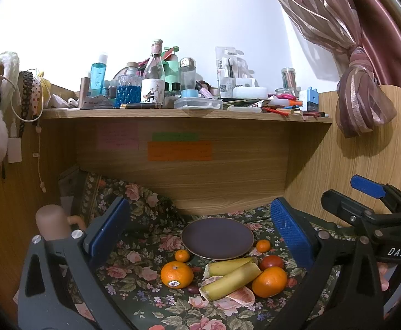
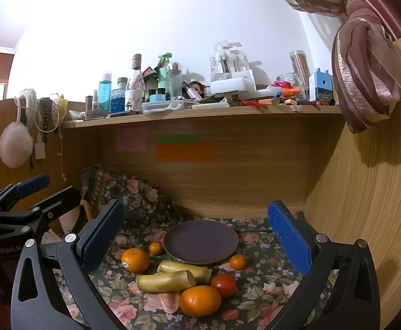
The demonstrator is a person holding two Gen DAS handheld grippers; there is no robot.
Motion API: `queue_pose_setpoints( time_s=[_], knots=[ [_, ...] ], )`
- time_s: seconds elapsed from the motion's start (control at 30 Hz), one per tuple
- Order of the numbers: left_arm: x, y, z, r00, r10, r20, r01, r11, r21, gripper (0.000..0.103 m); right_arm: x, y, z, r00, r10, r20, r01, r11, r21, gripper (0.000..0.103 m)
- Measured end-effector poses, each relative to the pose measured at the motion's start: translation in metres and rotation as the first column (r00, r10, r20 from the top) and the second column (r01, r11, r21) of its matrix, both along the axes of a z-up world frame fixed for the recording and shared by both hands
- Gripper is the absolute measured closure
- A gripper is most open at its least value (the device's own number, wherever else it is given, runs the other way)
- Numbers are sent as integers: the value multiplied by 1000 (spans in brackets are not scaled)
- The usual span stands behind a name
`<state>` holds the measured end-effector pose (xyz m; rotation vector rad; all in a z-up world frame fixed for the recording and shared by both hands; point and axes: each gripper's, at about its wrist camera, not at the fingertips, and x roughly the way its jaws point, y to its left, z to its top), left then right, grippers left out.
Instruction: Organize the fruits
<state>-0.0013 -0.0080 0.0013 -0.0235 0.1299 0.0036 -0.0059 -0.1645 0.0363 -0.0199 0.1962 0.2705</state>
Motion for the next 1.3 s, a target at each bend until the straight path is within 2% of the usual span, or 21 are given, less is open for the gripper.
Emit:
queue_pose_setpoints(
  time_s=[1.3],
  knots=[
    [4, 2, -5, 1000, -15, -12, 15, 1000, -18, 0, -3, 0, 1, 1000, -1, 11, 1, 1000, 13, 0]
  ],
)
